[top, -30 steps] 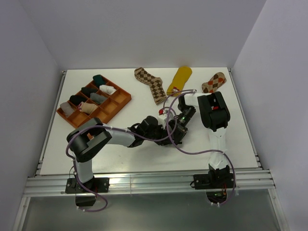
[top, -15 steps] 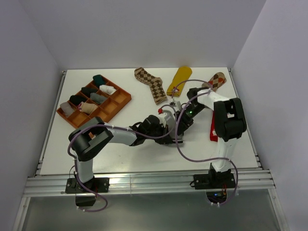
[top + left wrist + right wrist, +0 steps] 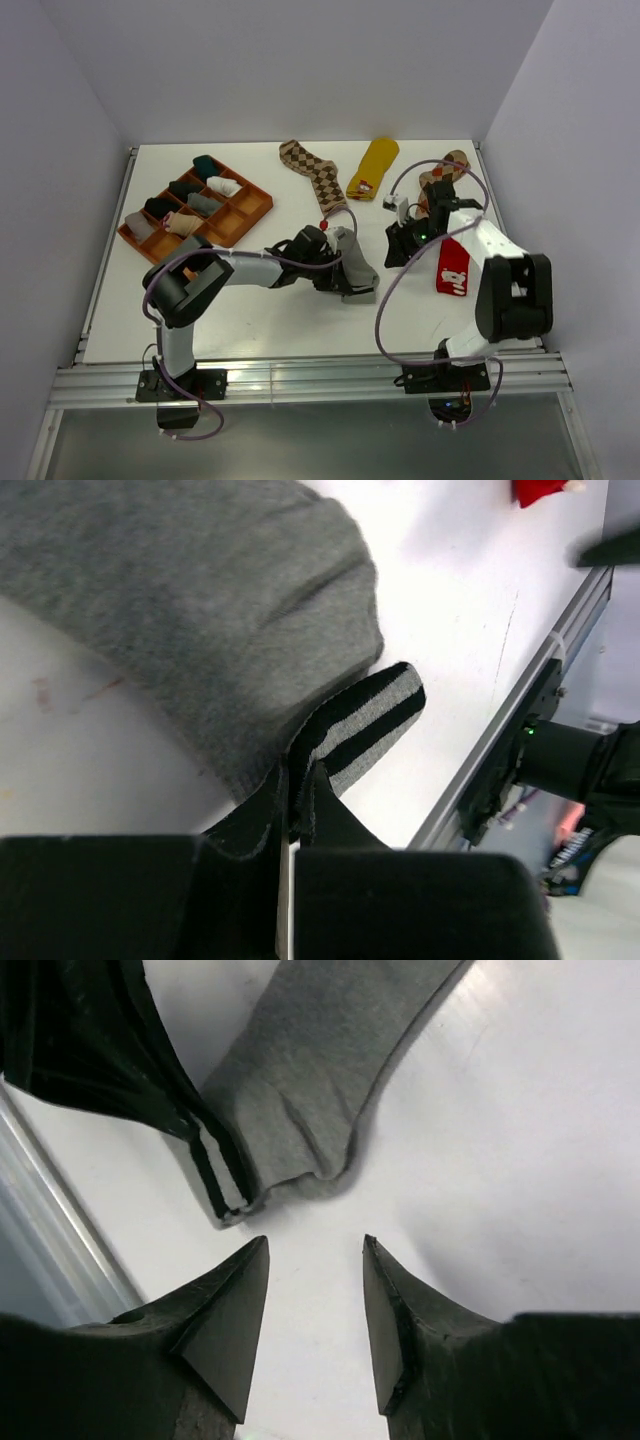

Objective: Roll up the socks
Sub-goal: Roll the sock at the center of the board.

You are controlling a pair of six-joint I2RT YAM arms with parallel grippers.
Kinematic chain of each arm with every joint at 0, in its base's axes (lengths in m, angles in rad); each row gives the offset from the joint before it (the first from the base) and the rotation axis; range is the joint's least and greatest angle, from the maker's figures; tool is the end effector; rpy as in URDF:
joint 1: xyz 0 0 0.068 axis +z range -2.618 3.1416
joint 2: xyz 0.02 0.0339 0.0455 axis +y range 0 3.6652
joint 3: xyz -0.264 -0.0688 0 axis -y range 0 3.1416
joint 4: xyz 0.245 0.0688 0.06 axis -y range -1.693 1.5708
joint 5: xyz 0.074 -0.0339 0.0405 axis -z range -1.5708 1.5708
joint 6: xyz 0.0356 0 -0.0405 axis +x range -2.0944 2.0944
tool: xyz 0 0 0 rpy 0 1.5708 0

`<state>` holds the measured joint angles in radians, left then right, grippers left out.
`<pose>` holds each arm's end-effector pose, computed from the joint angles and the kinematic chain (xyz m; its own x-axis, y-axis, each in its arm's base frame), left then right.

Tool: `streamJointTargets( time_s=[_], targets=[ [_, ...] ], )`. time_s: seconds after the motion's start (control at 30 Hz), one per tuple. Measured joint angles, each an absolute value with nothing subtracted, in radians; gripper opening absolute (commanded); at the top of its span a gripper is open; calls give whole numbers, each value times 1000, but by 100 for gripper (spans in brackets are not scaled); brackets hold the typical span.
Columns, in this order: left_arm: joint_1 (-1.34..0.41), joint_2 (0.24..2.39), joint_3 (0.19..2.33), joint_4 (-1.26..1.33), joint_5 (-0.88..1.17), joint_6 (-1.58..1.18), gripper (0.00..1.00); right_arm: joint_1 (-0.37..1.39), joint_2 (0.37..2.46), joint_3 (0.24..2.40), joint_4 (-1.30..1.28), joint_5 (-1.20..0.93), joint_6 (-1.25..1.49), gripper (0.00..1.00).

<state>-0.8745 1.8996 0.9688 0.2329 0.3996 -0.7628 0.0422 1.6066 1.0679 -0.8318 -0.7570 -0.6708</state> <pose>0.2341 -0.3016 0.1340 -0.9184 0.1062 -0.3811 0.3644 0.6025 -0.7101 0.2891 0.0367 0.2053 -0.6631 -0.4803 -0.5742 -0.7396 0.5387 0.4035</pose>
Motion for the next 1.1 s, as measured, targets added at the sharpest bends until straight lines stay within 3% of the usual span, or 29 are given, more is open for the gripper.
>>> streamJointTargets(
  time_s=[0.27,0.5,1.1],
  targets=[
    [-812,1958,1041,122,534,-830,0,108,1266,831,-629,-680,-716,57],
    [-780,2027,1110,52,654,-864,0,397,1087,601,-447,-522,-765,62],
    [-771,2077,1184,-64,730,-877,0,672,1180,503,-257,-256,-805,60]
  ],
)
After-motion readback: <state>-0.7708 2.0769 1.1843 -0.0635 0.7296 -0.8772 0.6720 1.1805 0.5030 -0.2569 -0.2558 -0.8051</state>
